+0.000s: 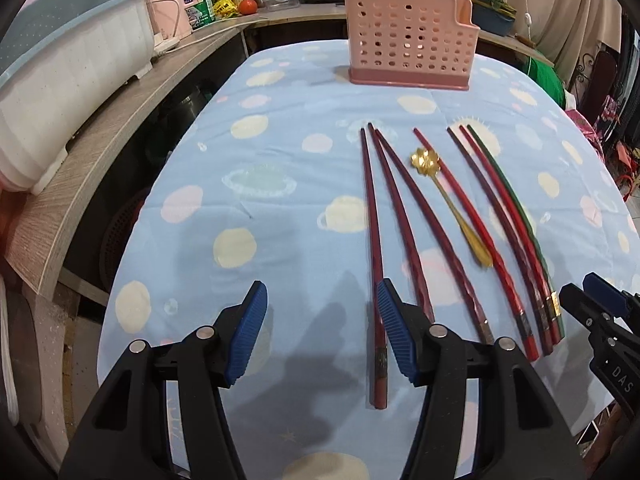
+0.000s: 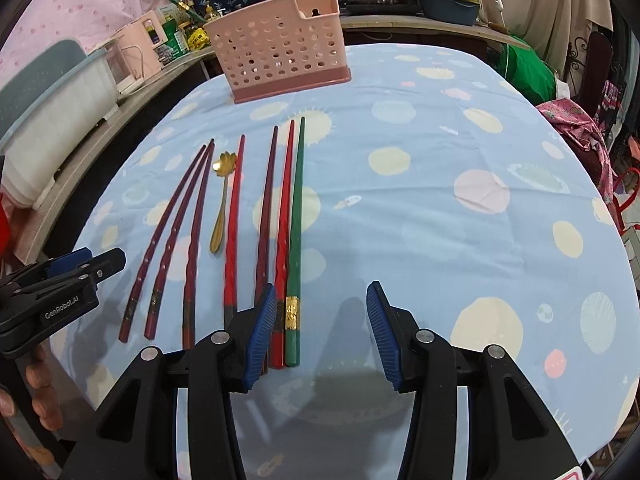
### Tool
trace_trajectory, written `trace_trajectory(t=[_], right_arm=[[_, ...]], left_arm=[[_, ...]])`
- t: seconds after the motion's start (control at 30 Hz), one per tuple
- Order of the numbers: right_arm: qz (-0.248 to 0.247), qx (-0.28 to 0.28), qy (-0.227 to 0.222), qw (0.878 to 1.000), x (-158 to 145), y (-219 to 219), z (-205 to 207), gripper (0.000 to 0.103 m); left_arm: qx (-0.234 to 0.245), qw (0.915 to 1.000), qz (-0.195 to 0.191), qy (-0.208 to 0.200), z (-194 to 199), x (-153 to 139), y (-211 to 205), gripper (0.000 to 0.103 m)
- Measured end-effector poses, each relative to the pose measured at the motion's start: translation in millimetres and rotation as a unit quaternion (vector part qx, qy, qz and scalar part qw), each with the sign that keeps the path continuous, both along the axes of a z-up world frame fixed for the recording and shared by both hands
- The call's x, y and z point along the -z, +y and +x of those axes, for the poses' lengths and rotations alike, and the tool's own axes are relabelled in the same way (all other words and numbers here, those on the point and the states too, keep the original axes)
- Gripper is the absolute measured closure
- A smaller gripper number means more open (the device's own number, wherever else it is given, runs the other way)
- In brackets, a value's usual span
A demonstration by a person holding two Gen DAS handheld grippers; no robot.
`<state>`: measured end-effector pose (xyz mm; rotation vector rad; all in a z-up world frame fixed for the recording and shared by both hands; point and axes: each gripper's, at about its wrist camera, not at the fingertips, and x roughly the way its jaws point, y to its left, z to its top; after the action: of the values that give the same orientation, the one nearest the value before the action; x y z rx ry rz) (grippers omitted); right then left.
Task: Organize utensils
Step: 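Lower the right tool and close it on the second green chopstick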
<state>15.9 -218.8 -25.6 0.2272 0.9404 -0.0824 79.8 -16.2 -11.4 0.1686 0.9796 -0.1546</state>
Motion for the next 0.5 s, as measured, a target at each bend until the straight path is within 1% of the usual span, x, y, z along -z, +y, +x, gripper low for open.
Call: trace_trajectory(t=[0.17, 0.37, 0.5], right_arm=[[-0.003, -0.001, 0.006, 1.000, 7, 1, -2, 0.060], [-0.010, -0.004, 0.000, 1.000, 7, 2, -3, 0.062], [-0.015, -0.004, -0.001, 1.000, 8, 1, -5, 0.068]], left_arm=[[0.001, 1.0000, 0.003, 0.008, -4, 9, 1, 0.049], [0.001, 0.9999, 0.008, 0.013, -6, 15, 3, 0.049], [-0.002, 0.9998, 0.009, 0.017, -6, 17, 7, 0.049]])
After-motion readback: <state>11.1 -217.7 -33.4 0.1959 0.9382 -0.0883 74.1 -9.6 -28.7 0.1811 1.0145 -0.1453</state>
